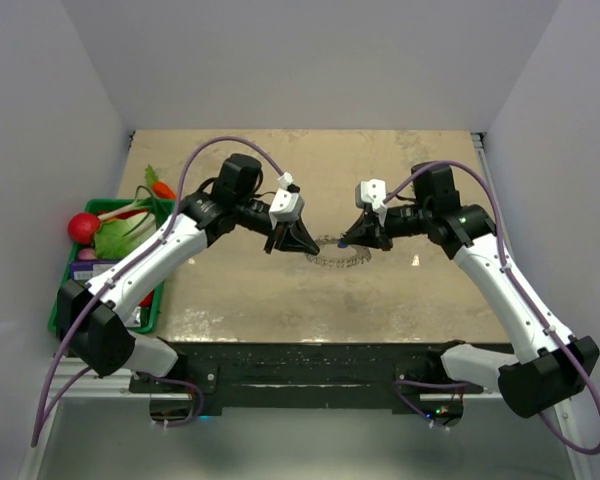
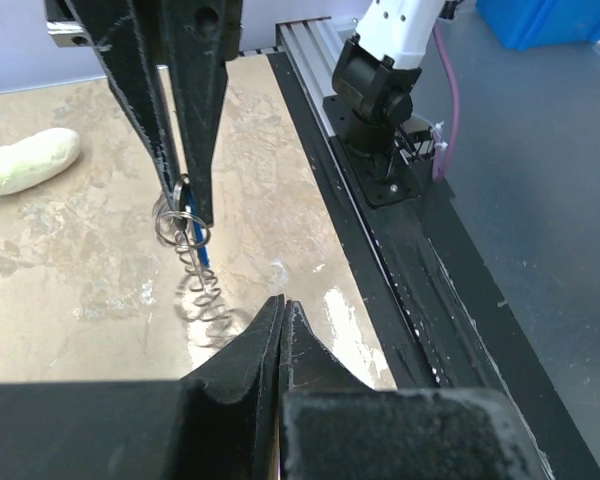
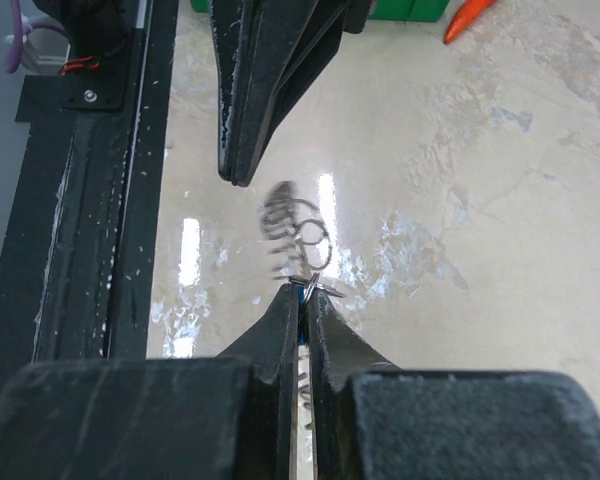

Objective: Remove the keys from the keyring
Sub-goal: Remove the key from the keyring.

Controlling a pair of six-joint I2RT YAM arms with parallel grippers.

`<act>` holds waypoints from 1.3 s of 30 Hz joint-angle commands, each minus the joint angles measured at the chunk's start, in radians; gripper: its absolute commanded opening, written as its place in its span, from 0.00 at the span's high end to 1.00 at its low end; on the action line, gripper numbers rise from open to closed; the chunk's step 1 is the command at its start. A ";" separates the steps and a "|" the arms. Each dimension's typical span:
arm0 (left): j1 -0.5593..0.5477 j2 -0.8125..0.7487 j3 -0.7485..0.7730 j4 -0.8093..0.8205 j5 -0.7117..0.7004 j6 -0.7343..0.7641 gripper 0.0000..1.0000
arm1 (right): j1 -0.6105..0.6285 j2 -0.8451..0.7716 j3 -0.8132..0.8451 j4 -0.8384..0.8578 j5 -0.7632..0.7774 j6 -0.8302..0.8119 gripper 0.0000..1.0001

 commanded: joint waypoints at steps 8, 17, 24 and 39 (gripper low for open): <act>-0.011 0.002 0.031 0.100 -0.074 -0.076 0.79 | -0.001 -0.045 0.023 -0.024 0.063 -0.079 1.00; -0.042 0.050 0.025 0.278 -0.160 -0.269 0.57 | 0.001 -0.054 0.010 -0.021 0.064 -0.082 1.00; -0.105 0.097 0.055 0.308 -0.218 -0.341 0.57 | 0.025 -0.076 -0.029 0.094 0.142 0.026 1.00; -0.156 0.114 0.077 0.298 -0.301 -0.358 0.79 | 0.130 -0.114 -0.069 0.202 0.316 0.109 1.00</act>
